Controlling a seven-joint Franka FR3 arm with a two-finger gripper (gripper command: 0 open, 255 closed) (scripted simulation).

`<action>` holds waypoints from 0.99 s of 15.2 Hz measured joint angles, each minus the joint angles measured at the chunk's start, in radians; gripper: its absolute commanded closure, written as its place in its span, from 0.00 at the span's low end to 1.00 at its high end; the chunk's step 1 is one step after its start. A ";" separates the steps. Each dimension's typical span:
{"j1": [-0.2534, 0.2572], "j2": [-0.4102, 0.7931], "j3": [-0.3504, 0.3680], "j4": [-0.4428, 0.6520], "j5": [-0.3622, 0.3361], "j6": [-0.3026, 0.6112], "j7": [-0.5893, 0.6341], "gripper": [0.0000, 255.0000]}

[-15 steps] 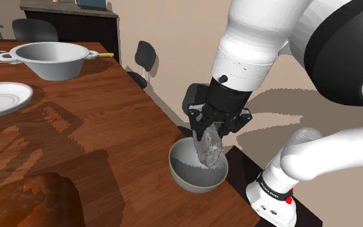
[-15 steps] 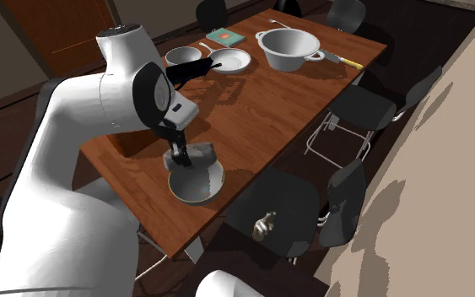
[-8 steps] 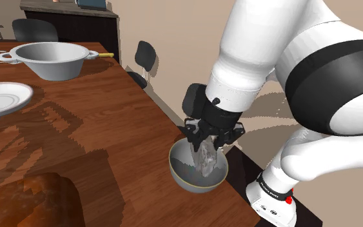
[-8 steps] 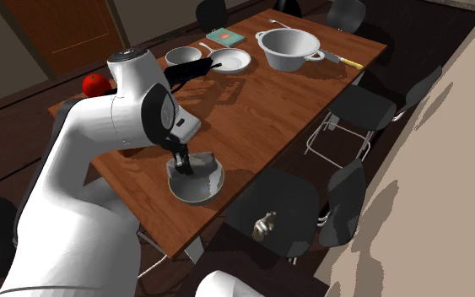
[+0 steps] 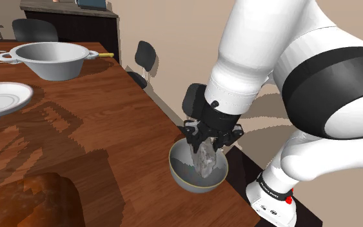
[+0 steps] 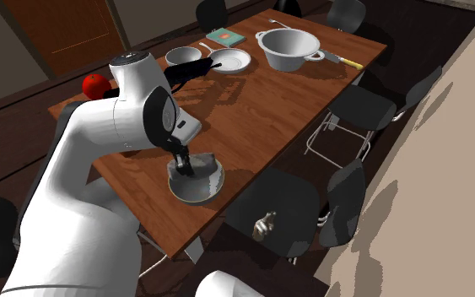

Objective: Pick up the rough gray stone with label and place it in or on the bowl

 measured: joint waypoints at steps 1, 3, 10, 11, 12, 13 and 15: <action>0.000 0.000 0.000 0.000 0.000 0.000 0.000 0.00; 0.000 0.000 0.000 0.000 0.000 0.000 0.000 0.00; -0.018 0.028 -0.015 0.116 -0.025 -0.087 0.014 0.00; -0.019 0.030 -0.019 0.133 -0.028 -0.102 0.016 0.00; -0.018 0.030 -0.021 0.138 -0.029 -0.108 0.016 0.00; -0.018 0.030 -0.022 0.141 -0.029 -0.111 0.016 0.00; -0.018 0.029 -0.023 0.142 -0.030 -0.114 0.016 0.00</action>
